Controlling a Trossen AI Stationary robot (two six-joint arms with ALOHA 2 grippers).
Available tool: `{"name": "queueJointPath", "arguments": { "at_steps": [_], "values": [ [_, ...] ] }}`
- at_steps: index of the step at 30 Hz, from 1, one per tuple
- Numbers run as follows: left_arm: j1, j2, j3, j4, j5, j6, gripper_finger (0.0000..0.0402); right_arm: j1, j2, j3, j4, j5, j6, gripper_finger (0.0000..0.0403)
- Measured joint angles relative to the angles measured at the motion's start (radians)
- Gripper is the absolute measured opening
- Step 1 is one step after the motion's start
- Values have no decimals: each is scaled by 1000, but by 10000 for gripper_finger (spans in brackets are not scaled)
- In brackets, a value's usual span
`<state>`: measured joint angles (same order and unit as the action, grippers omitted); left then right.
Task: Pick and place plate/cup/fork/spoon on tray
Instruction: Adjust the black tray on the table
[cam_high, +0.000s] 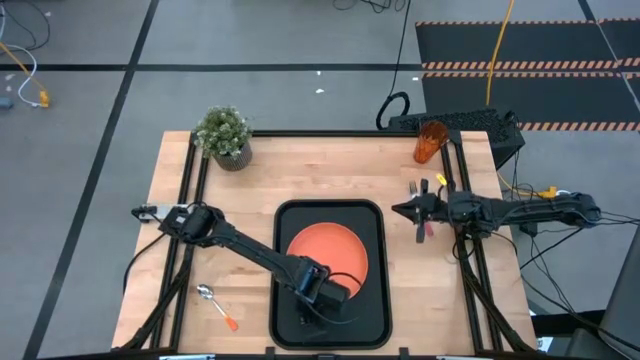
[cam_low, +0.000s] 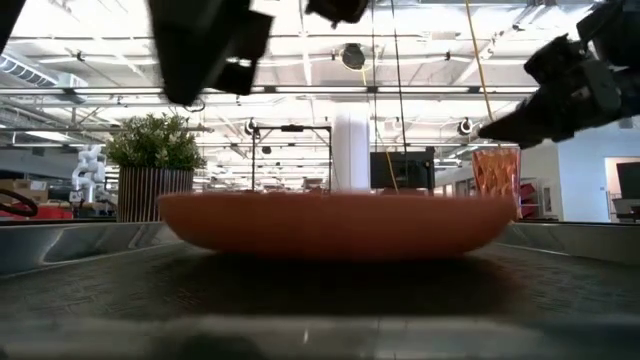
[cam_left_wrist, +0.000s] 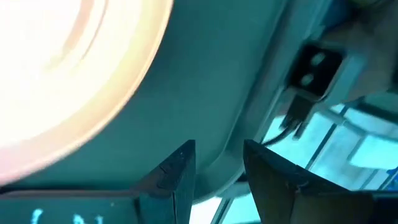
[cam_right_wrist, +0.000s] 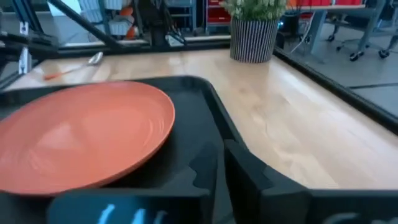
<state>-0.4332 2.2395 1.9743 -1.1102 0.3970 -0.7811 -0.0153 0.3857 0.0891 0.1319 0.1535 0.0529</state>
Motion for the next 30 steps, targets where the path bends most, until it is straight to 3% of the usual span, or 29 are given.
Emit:
{"name": "queueJointPath", "arguments": {
  "at_steps": [11,19,30],
  "values": [
    [3,0,0,-45,7,46,136,-52,333,217,-58,-81,-1,122],
    [-29,0,0,20,-84,111,136,-54,623,431,-227,-102,-99,124],
    [-75,0,0,20,-190,-93,136,-125,866,549,-219,-27,-289,126]
  ]
}}
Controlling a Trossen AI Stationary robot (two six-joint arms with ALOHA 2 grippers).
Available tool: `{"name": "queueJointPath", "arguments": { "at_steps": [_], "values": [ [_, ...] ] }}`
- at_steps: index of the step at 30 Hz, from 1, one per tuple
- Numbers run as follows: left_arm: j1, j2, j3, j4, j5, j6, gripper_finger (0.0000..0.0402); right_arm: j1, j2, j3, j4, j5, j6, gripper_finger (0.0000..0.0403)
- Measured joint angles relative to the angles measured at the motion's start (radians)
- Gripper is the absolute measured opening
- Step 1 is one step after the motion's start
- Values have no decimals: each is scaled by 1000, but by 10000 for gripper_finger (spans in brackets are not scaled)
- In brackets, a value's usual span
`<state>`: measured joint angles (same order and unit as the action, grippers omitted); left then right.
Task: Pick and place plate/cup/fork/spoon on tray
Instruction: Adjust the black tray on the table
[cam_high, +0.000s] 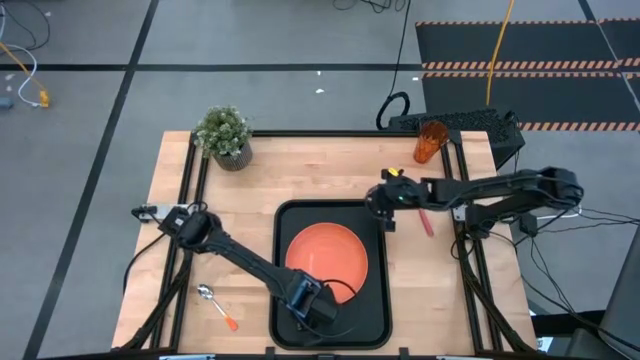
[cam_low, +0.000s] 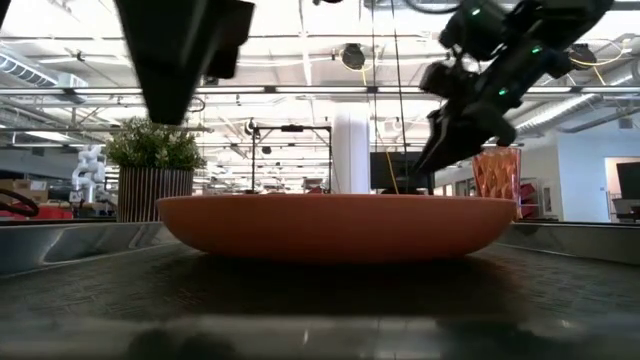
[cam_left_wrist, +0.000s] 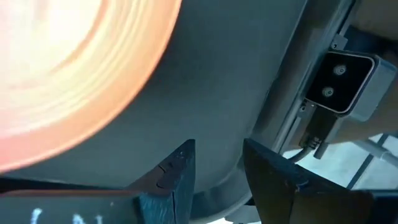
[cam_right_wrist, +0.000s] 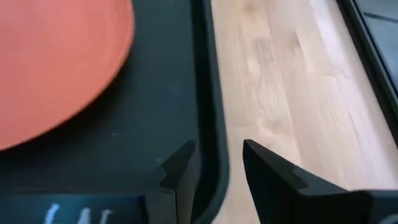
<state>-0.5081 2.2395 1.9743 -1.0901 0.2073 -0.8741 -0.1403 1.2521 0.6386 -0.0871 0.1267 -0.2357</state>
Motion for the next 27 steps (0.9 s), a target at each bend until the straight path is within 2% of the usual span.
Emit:
{"name": "queueJointPath", "arguments": {
  "at_steps": [10,17,22,27],
  "values": [
    [-48,0,0,-7,-39,-154,136,-74,190,155,-45,-130,-62,127],
    [-85,0,0,-6,-88,-213,136,-77,326,284,-184,-132,-95,128],
    [-108,0,-5,-1,-141,-240,136,-77,376,304,-174,-130,-102,128],
    [-129,0,-85,40,-102,-292,136,-77,402,305,-173,-129,-102,128]
  ]
}}
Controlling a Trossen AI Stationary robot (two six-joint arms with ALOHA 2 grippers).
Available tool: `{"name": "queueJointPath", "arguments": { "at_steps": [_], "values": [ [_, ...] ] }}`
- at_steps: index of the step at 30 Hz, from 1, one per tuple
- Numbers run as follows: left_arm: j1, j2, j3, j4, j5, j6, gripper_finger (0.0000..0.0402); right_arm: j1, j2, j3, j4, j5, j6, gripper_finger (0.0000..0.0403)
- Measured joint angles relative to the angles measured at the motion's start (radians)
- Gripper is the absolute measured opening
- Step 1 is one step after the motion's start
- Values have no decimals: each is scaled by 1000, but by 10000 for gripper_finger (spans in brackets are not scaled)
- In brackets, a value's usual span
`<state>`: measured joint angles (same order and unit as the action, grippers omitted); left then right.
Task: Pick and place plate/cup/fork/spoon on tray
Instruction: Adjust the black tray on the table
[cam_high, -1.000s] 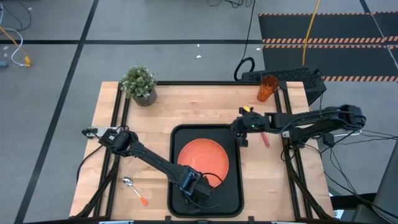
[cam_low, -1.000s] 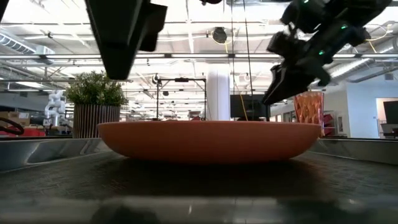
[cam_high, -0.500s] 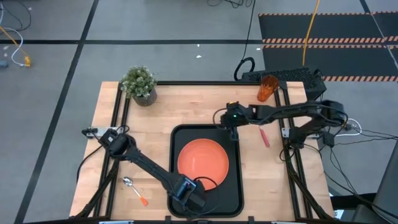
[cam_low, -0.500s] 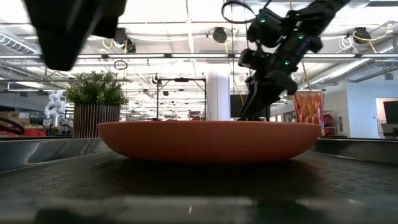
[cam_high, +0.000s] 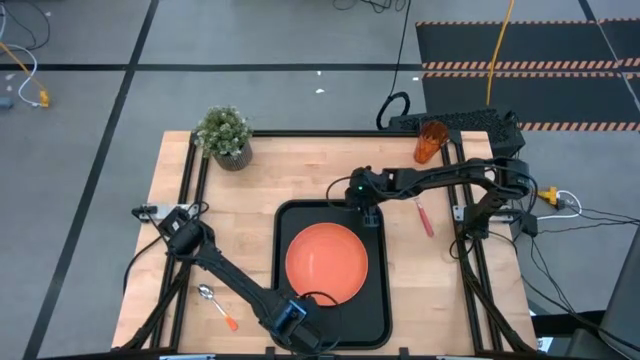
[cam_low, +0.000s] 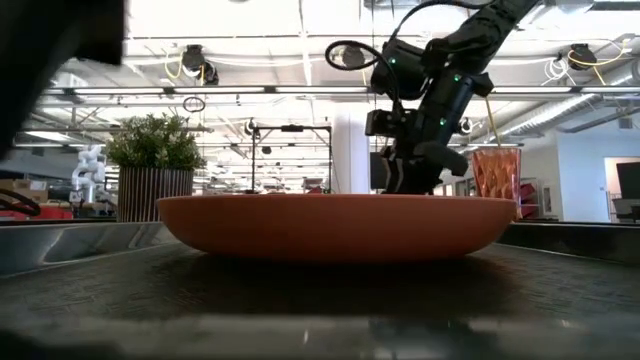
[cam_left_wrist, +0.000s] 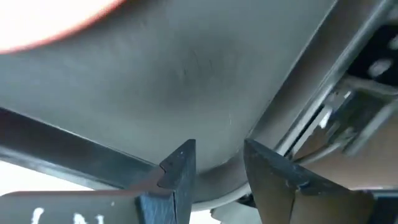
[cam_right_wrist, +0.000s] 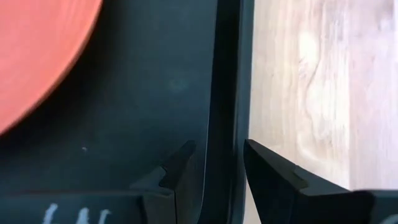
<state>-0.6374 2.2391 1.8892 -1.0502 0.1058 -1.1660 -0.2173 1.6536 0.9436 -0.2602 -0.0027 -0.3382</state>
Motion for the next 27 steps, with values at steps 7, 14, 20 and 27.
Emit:
{"name": "queueJointPath", "arguments": {
  "at_steps": [7,14,20,27],
  "values": [
    [-15,0,-144,174,84,-21,136,-8,24,0,-6,1,-16,128],
    [-13,-2,-161,189,84,-2,136,-21,28,1,-32,0,-9,128],
    [-22,-2,-161,120,69,17,136,-21,24,-17,-93,5,31,128],
    [-32,-3,-162,-144,37,24,136,-20,21,-101,-105,78,81,128]
  ]
}}
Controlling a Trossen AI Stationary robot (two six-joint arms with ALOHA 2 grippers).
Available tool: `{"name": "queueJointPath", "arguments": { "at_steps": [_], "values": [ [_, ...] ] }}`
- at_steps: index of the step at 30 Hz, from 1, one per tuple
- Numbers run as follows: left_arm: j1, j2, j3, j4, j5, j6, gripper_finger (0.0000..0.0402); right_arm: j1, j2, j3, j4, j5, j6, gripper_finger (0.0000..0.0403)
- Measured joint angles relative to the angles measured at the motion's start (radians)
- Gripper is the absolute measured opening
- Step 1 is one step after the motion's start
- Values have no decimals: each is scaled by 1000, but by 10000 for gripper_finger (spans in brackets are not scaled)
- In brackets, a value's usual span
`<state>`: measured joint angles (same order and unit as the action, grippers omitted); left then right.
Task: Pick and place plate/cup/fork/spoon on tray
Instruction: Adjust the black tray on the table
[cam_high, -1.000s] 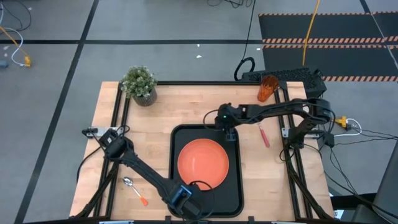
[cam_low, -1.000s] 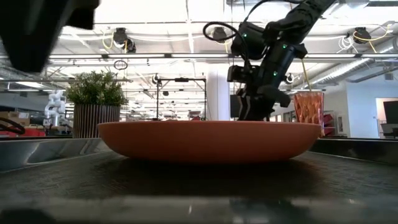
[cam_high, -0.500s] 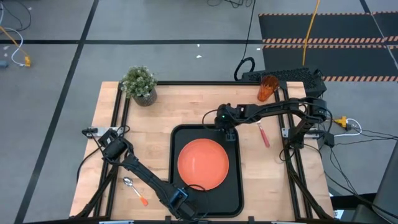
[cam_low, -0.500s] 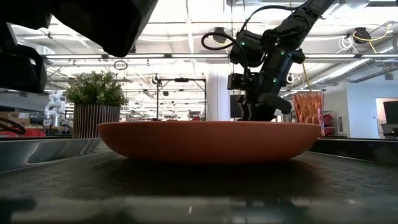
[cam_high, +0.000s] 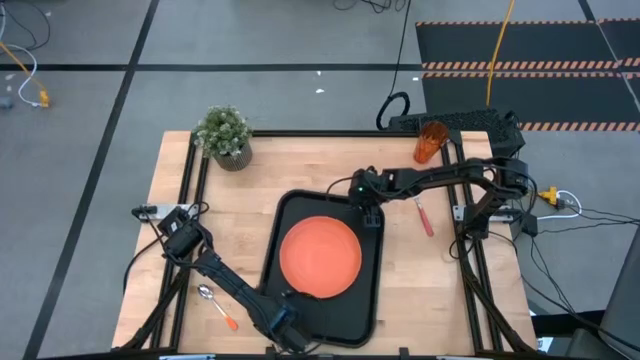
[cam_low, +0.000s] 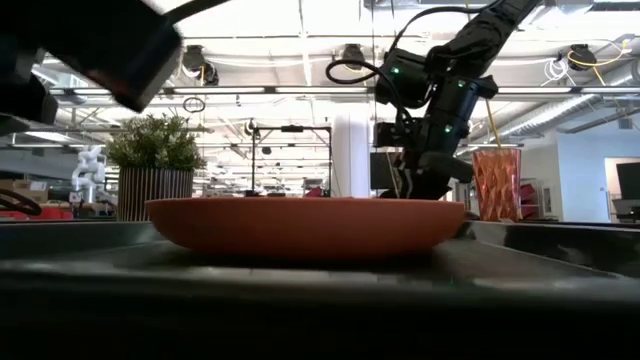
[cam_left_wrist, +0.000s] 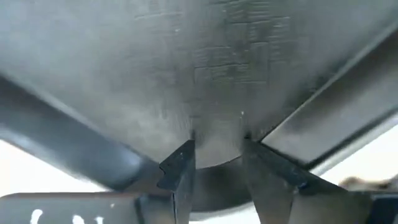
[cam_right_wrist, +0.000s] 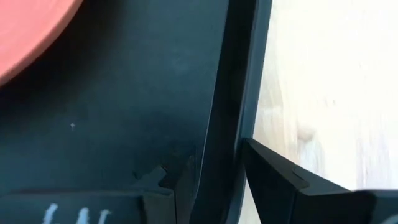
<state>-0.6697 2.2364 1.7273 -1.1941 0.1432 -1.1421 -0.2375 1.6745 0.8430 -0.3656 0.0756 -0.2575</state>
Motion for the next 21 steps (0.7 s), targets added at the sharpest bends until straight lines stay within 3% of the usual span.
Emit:
{"name": "queueJointPath", "arguments": {
  "at_steps": [7,14,21],
  "values": [
    [25,5,-3,-208,-83,82,136,6,-4,-43,-40,21,95,128],
    [80,5,-26,-228,-171,171,136,53,-29,-47,-95,28,187,128],
    [122,2,-115,-286,-175,222,136,97,-139,-54,-162,1,247,128]
  ]
}}
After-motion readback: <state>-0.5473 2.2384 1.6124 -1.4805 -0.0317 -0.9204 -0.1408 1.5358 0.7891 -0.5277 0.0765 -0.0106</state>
